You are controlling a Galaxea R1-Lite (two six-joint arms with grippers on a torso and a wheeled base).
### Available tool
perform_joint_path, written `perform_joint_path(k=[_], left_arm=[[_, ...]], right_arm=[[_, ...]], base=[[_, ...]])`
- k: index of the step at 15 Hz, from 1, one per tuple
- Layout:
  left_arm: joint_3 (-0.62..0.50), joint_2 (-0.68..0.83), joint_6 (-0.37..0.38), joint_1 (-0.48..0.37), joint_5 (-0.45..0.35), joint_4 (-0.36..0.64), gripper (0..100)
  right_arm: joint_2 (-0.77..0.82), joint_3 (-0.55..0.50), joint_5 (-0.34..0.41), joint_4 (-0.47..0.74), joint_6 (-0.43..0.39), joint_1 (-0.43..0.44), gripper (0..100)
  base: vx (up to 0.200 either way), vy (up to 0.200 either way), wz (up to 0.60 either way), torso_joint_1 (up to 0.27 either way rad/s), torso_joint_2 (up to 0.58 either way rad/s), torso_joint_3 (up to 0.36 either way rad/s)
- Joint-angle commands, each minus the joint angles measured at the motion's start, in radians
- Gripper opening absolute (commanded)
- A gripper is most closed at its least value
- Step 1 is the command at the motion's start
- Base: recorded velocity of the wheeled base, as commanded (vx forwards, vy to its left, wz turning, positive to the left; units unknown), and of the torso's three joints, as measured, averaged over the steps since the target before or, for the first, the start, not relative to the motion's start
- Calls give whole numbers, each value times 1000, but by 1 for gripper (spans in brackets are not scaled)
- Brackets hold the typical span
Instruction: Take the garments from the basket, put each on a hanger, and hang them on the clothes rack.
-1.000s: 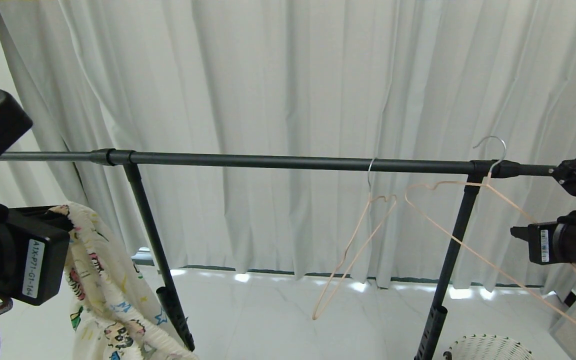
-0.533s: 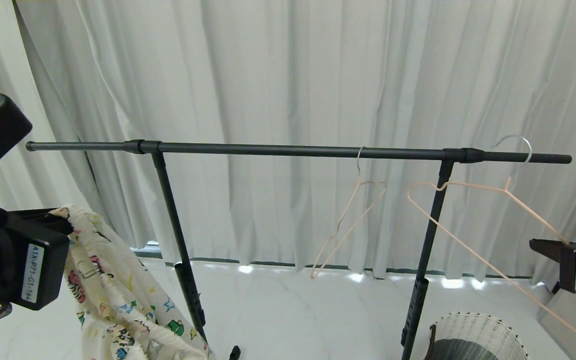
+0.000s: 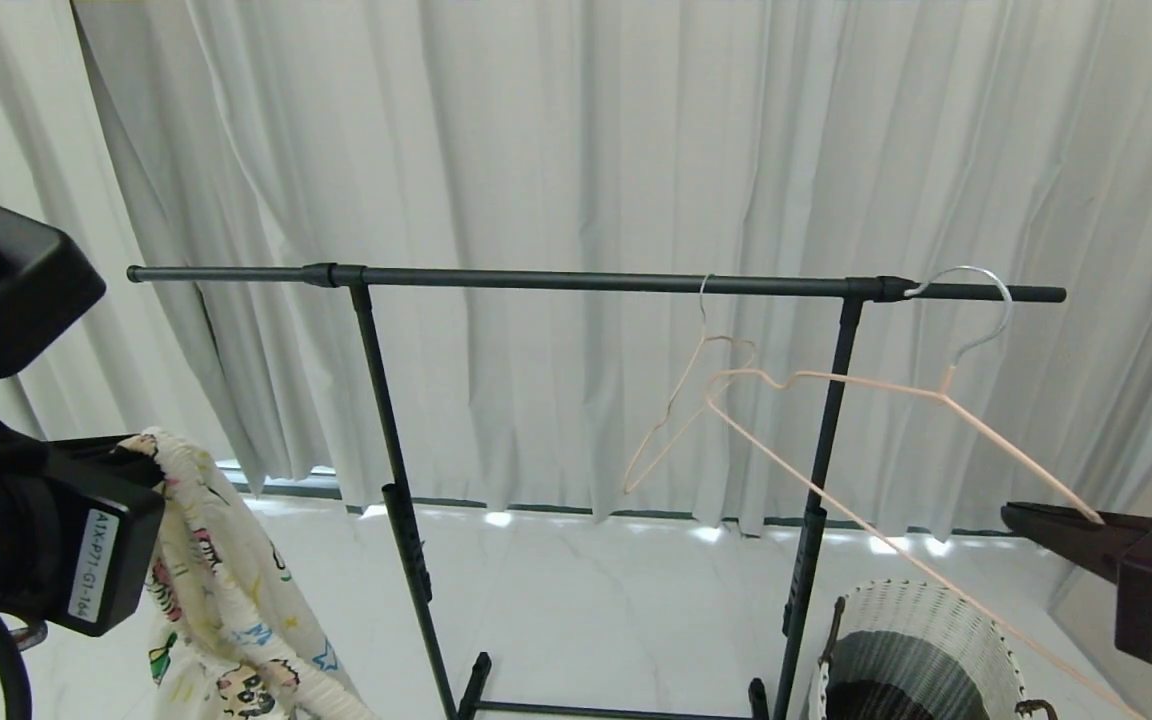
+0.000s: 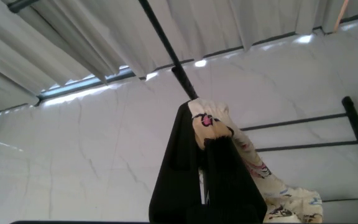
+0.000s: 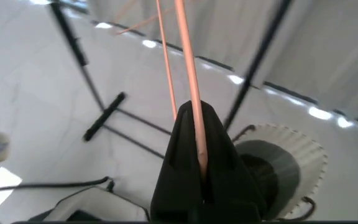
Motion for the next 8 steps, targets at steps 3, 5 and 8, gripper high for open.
perform_joint_path(k=[3,5,8], left_arm=[[42,9,-6,1,8,-3,0],[69,44,-38,4,8,-75,0],[80,179,-150,4,83,-184,0]], right_arm=[[-13,2,0,0,116,326,0],[-16,12,-5,-2,190,472,0],[-21,15,-5,-2,234,627,0]], base=[[0,0,0,0,0,0],[0,0,0,0,0,0],[0,0,0,0,0,0]])
